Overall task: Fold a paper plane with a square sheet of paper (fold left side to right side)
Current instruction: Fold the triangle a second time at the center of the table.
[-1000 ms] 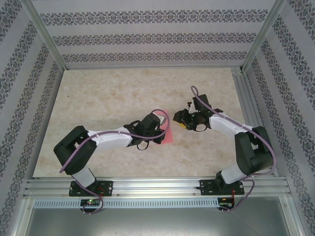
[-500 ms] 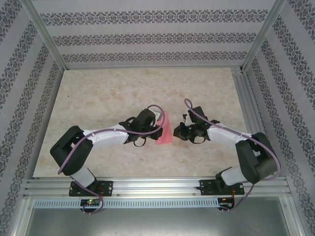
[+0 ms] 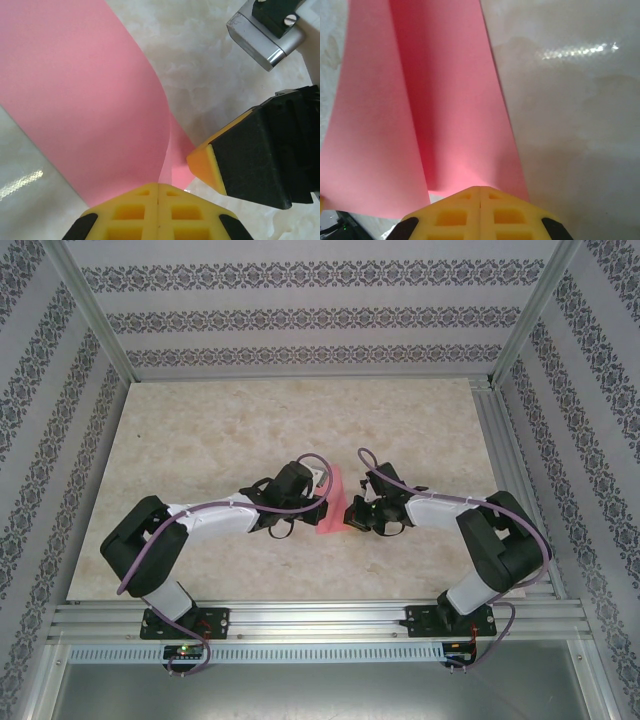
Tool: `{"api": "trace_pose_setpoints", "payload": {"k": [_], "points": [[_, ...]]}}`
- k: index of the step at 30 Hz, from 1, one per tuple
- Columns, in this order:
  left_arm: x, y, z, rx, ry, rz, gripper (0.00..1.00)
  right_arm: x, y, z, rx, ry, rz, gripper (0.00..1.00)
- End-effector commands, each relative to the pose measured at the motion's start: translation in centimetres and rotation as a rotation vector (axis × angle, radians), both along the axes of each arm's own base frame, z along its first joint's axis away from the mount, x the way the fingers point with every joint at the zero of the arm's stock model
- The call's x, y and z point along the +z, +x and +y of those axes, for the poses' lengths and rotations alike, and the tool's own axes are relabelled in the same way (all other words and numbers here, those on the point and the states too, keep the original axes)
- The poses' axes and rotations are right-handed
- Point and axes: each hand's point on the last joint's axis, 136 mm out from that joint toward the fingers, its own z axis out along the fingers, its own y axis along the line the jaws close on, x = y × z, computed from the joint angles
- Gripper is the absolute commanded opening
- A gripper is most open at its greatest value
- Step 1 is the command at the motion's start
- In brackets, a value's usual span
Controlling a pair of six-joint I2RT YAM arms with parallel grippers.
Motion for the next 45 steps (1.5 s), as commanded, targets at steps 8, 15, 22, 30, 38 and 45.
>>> {"api": "trace_pose_setpoints", "payload": {"k": [8,15,22,30,38,45], "points": [[-0.3,0.6,1.0,-0.007,0.022,-0.020,0.00,-0.7,0.3,-0.1,-0.003,-0.052,0.007,0.03],[-0.7,0.8,1.0,-0.020,0.043,-0.022,0.02,-1.6,-0.2,-0.9,0.005,-0.105,0.040,0.03],[-1.4,1.0,1.2,-0.023,0.070,-0.028,0.02,-2.1,-0.6,-1.2,0.011,-0.129,0.057,0.02],[-1.9,1.6,1.5,-0.017,0.085,-0.031,0.02,-2.3,-0.7,-1.0,0.019,-0.129,0.063,0.02],[-2.5,2.1,1.7,-0.011,0.097,-0.026,0.02,-2.3,-0.8,-0.9,0.024,-0.129,0.063,0.02],[-3.0,2.5,1.8,-0.009,0.108,-0.021,0.02,-2.3,-0.9,-0.9,0.026,-0.132,0.065,0.02]]}}
